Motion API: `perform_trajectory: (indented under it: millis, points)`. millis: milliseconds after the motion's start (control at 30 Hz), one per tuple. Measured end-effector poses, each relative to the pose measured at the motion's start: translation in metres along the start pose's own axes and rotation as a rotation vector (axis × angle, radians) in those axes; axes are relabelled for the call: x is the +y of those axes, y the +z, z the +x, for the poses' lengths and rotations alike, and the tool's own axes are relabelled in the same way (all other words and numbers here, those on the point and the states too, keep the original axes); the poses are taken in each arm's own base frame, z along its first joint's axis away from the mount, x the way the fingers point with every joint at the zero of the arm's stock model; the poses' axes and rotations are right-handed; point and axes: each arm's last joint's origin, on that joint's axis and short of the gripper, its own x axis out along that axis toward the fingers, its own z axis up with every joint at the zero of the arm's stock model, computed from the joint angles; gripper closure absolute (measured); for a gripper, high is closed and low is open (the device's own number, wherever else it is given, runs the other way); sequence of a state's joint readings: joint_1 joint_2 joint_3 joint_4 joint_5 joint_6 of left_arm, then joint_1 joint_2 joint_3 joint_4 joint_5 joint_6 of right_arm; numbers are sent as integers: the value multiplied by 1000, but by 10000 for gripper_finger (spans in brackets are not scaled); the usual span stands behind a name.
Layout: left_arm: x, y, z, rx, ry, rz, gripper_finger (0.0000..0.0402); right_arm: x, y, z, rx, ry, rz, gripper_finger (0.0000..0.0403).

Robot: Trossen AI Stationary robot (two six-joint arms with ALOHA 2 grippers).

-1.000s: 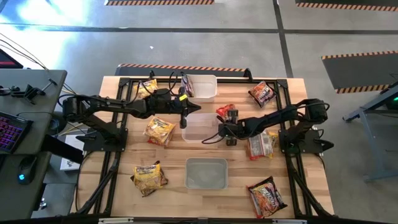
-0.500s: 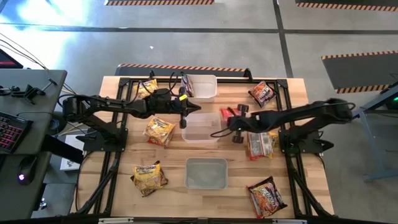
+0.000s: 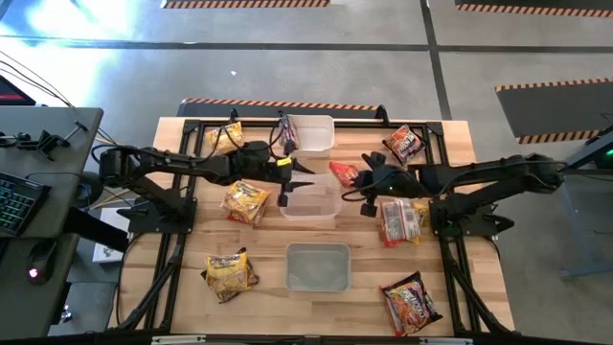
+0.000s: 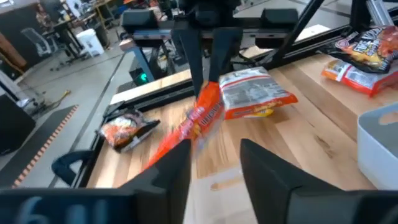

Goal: Sort Maruchan noodles
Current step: Put the orange noodle pack into the transparent bin

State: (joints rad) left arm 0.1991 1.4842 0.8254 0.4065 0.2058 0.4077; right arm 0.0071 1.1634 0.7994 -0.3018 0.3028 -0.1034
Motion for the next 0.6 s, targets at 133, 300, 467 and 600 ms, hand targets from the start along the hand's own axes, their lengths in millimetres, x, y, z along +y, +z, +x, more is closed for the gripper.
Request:
perform_trajectory:
  millis: [133,300,467,600]
  points:
    - [-1,5,12,54,-23,44,230,1,7,-2,-79,55,-10,402]
    - [-2,7,21,130,46,131,208,7,13,-5,-143,81,-41,402]
    - [-3,8,22,143,65,188,206,14,16,-7,-173,117,-54,402]
    - [-3,8,22,147,51,195,206,16,18,-9,-197,126,-67,402]
